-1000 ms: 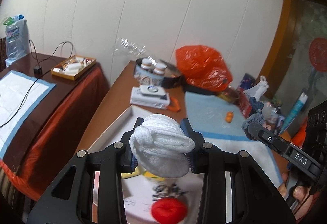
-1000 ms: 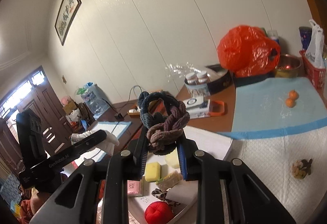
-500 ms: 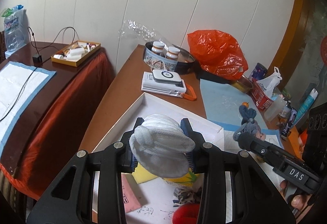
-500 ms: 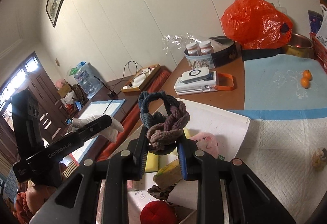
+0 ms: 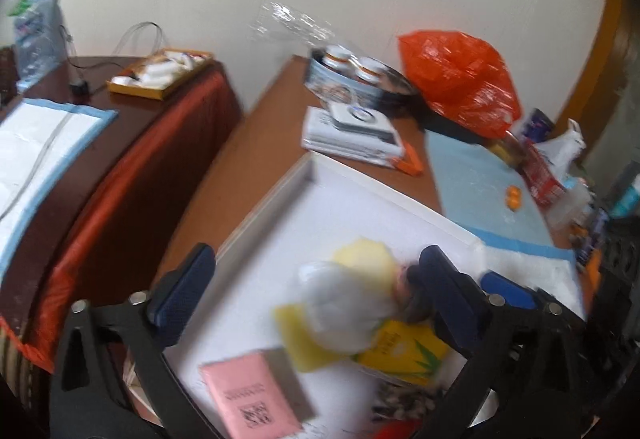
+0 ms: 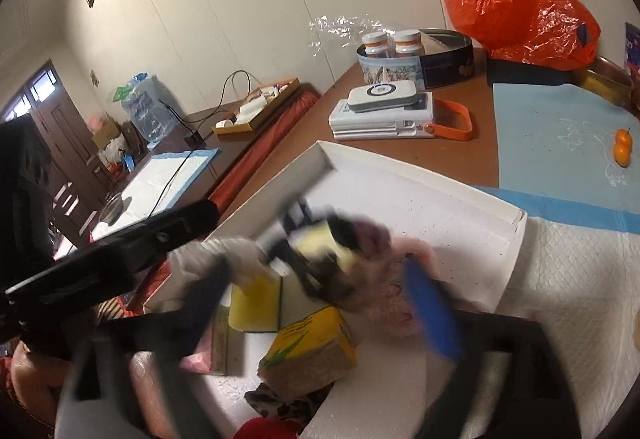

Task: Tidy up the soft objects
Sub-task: 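Lower both tools into the white box and open them to release, then move both tools back over the pad toward the brown plush and foam sheet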

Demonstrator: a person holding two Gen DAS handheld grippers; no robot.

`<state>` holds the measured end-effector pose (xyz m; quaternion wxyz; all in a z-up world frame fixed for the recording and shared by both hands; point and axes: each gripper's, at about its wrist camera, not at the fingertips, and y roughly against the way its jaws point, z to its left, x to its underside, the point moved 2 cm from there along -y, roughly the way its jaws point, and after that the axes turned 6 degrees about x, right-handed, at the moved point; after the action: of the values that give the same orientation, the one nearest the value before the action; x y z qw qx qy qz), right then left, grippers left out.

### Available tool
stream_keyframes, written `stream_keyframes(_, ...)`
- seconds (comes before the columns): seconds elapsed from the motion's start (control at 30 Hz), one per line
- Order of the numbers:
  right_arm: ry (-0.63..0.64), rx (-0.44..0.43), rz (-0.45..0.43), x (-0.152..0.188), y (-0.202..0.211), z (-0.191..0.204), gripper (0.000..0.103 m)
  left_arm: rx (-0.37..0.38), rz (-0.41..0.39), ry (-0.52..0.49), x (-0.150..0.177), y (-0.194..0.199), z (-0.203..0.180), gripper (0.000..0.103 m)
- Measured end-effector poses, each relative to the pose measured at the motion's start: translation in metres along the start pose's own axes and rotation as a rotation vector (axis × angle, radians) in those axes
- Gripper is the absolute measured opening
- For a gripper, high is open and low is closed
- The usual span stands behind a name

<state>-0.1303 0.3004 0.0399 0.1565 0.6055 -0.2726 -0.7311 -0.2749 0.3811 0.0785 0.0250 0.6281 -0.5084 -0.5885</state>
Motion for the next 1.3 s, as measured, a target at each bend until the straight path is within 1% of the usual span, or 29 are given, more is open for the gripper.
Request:
stream_keyframes(0.1, 0.016, -0.003, -0.028, 0.001, 0.005, 0.002, 0.103, -0.02, -0.01, 0.028, -0.001, 0.004, 0.008, 0.103)
stream_keyframes(0.2, 0.026, 0.005, -0.074, -0.003, 0.018, 0.003, 0.103, -0.021, -0.027, 0.039, -0.001, 0.012, 0.009, 0.103)
stream_keyframes(0.4, -0.007, -0.003, -0.132, -0.008, 0.042, 0.002, 0.103, -0.018, -0.07, 0.015, -0.001, 0.036, -0.003, 0.103)
stream_keyframes(0.47, -0.011, -0.003, -0.163, -0.009, 0.051, 0.004, 0.103, -0.019, -0.088, 0.007, -0.001, 0.046, -0.008, 0.103)
stream_keyframes(0.67, -0.009, -0.003, -0.3, -0.01, 0.092, 0.007, 0.103, -0.006, -0.133, -0.005, 0.001, 0.075, -0.023, 0.103)
stream_keyframes(0.77, -0.015, 0.0, -0.338, -0.008, 0.106, 0.007, 0.103, 0.003, -0.145, -0.02, 0.004, 0.086, -0.034, 0.103)
stream_keyframes(1.03, -0.025, 0.007, -0.371, 0.002, 0.132, -0.002, 0.103, 0.042, -0.165, -0.048, 0.01, 0.102, -0.068, 0.103)
stream_keyframes(1.3, -0.04, 0.031, -0.395, 0.008, 0.157, -0.029, 0.103, 0.077, -0.161, -0.069, 0.017, 0.1, -0.107, 0.103)
